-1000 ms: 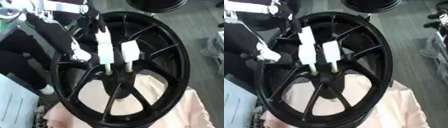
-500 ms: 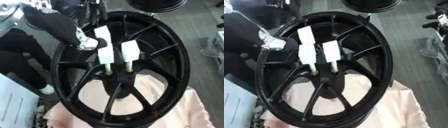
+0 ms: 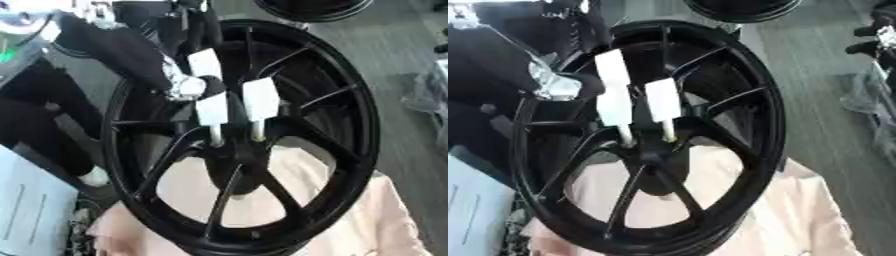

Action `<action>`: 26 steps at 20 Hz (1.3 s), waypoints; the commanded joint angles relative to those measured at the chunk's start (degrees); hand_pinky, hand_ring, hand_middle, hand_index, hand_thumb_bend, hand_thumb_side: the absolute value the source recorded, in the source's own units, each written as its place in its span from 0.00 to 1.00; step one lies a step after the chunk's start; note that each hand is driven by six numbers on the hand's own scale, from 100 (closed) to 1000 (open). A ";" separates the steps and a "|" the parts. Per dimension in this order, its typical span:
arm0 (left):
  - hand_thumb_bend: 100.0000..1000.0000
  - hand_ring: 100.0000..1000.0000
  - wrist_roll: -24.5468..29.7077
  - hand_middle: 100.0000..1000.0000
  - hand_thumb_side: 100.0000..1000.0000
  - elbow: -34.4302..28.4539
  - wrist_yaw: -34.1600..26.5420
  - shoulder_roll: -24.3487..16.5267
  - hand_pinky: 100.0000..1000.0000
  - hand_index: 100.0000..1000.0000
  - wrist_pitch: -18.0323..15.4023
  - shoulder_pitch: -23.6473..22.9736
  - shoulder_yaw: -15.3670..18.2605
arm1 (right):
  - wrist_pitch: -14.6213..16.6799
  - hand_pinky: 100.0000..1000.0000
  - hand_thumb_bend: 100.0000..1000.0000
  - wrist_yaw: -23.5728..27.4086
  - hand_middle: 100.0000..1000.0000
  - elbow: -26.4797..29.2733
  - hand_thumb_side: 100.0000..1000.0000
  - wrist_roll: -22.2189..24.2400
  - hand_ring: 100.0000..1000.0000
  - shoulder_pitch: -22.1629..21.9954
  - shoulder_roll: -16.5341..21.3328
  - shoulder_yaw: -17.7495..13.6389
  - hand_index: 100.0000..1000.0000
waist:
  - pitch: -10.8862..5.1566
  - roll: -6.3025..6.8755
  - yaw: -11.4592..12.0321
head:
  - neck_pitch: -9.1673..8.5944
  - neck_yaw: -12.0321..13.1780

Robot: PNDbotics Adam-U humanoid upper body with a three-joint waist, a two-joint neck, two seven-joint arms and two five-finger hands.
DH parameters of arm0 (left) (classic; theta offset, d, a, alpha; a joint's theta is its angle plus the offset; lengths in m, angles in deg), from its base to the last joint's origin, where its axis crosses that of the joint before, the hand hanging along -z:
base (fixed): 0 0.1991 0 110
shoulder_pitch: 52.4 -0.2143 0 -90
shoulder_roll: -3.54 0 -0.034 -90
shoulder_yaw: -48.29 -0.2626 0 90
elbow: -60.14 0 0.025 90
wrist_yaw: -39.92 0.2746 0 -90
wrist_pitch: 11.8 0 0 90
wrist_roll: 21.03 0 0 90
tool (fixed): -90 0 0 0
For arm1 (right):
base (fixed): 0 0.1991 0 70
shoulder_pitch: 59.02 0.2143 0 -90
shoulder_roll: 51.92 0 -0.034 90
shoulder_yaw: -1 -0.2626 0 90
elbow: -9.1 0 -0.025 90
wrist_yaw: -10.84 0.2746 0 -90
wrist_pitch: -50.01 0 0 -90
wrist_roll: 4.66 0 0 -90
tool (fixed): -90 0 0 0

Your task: Pull the pin out of the wheel hub.

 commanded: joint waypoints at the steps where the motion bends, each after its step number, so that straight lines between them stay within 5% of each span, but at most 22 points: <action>1: 0.28 0.51 7.29 0.57 0.45 0.08 -0.51 -0.45 0.62 0.75 7.17 0.46 0.21 | -0.10 0.93 0.00 -0.21 0.67 0.39 0.61 0.10 0.61 0.73 1.96 -0.09 0.88 | -0.84 -0.27 -0.08 | 0.26 0.19; 13: 0.27 0.63 6.23 0.64 0.46 -0.64 -1.75 -0.88 0.62 0.77 9.87 -1.07 -0.30 | -0.21 0.93 0.00 -0.48 0.67 0.33 0.62 0.23 0.61 0.82 1.95 0.05 0.88 | -0.76 -0.16 -0.02 | 0.61 0.57; 26: 0.26 0.59 6.88 0.63 0.49 -0.46 -2.05 -0.43 0.56 0.77 10.32 -2.56 -0.59 | -0.12 0.93 0.00 -0.58 0.68 0.14 0.62 0.44 0.62 0.80 1.96 0.10 0.88 | -0.62 -0.23 -0.16 | 0.64 0.72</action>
